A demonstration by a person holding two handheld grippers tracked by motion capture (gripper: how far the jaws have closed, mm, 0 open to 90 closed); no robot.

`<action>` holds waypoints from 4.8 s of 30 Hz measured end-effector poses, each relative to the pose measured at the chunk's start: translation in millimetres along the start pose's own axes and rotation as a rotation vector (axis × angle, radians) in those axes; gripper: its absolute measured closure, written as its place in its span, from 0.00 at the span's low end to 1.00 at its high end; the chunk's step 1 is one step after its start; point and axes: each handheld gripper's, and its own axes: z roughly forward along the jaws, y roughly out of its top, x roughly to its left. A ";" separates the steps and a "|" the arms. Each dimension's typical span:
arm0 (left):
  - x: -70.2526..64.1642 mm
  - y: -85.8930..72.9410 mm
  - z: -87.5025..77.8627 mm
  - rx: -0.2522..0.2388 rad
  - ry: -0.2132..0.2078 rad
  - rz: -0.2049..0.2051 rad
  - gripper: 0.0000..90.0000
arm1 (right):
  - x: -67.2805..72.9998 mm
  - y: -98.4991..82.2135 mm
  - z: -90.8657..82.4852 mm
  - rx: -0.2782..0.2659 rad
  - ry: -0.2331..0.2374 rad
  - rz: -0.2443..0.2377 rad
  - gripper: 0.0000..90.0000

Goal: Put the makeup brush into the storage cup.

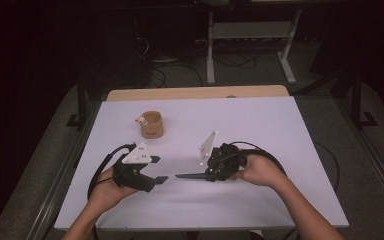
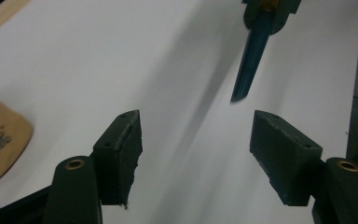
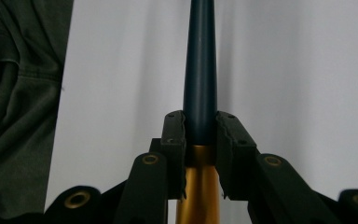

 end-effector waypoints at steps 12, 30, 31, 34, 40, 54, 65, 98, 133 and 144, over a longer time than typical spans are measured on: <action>-10.0 13.4 25.1 0.103 -0.102 0.105 0.55 | 0.5 36.7 15.1 -0.036 0.046 -0.078 0.81; -19.0 11.5 28.0 0.137 -0.173 0.148 0.86 | 4.3 41.4 20.3 -0.066 0.087 -0.080 0.78; -19.2 11.1 27.9 0.139 -0.174 0.147 0.86 | 2.6 39.4 20.2 -0.081 0.085 -0.067 0.73; -18.0 8.3 26.9 0.151 -0.167 0.171 0.86 | -1.0 32.8 19.5 -0.091 0.087 -0.051 0.70; -15.4 5.1 21.9 0.122 -0.165 0.144 0.86 | -5.2 19.7 24.0 -0.111 0.094 -0.027 0.65; -11.9 0.4 19.8 0.106 -0.206 0.125 0.84 | -2.8 19.0 22.2 -0.114 0.109 -0.073 0.76; -19.0 8.8 33.3 0.102 -0.226 0.103 0.76 | 2.3 36.7 14.5 -0.033 0.091 -0.130 0.76; -1.8 3.7 32.7 0.016 -0.170 -0.014 0.82 | -5.9 4.1 -19.3 -0.216 -0.006 0.103 0.44; 4.3 5.9 28.5 -0.062 -0.166 -0.045 0.82 | -13.8 12.6 -26.2 -0.394 0.008 0.158 0.62; 20.0 4.2 15.7 -0.106 -0.136 -0.114 0.82 | -7.0 -15.6 -35.9 -0.383 -0.076 0.249 0.42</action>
